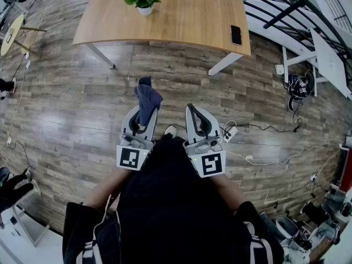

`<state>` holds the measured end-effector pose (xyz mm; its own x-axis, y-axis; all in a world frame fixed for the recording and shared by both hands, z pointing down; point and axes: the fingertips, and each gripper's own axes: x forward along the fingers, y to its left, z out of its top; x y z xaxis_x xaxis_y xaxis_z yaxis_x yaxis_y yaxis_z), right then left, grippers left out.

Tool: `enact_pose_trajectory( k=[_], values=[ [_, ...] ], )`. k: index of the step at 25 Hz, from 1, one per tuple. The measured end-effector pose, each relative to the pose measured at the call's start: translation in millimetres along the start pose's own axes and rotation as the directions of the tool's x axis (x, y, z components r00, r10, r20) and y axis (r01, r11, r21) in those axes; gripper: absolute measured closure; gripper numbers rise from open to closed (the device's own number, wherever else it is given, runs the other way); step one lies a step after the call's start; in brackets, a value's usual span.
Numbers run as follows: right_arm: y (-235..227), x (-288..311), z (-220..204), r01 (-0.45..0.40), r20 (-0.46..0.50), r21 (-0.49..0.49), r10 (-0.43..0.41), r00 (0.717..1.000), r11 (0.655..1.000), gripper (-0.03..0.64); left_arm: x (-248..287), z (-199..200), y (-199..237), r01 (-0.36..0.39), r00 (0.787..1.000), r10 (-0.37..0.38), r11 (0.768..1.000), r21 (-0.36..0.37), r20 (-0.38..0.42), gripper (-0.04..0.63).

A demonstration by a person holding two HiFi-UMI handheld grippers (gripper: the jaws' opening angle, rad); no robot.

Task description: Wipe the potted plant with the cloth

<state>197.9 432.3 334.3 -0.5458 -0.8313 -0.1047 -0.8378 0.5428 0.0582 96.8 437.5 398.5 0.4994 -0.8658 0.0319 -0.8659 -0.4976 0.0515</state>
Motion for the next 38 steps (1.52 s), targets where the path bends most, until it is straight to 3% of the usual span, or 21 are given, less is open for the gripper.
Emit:
enact_pose_trajectory(
  k=[5, 10, 12, 19, 26, 34, 38],
  values=[
    [-6, -8, -6, 0.002, -0.007, 0.005, -0.002, 1.000, 1.000, 0.600, 1, -2, -8, -0.003, 1.000, 0.003, 1.000, -0.017, 0.011, 0.481],
    [-20, -15, -45, 0.052, -0.144, 0.139, -0.031, 0.989, 0.989, 0.598, -3, 1, 6, -0.065, 0.997, 0.067, 0.997, -0.044, 0.028, 0.481],
    [-25, -19, -50, 0.059, -0.153, 0.159, -0.035, 0.988, 0.985, 0.598, -4, 5, 9, -0.096, 0.994, 0.098, 0.994, -0.047, 0.045, 0.481],
    [-30, -19, -54, 0.042, -0.137, 0.205, -0.014, 0.991, 0.978, 0.598, -8, -5, 30, -0.194, 0.981, 0.194, 0.980, -0.049, -0.018, 0.481],
    [-30, -3, -85, 0.076, -0.237, 0.205, -0.025, 0.971, 0.976, 0.598, 2, -11, 52, -0.201, 0.979, 0.199, 0.978, -0.057, -0.034, 0.481],
    [-55, 45, -91, 0.106, -0.246, 0.178, -0.060, 0.968, 0.978, 0.598, 61, -26, 95, -0.169, 0.985, 0.164, 0.978, -0.123, -0.052, 0.481],
    [-60, 90, -95, 0.064, -0.238, 0.181, -0.019, 0.971, 0.981, 0.598, 99, -34, 121, -0.137, 0.990, 0.130, 0.980, -0.143, -0.058, 0.482]
  ],
)
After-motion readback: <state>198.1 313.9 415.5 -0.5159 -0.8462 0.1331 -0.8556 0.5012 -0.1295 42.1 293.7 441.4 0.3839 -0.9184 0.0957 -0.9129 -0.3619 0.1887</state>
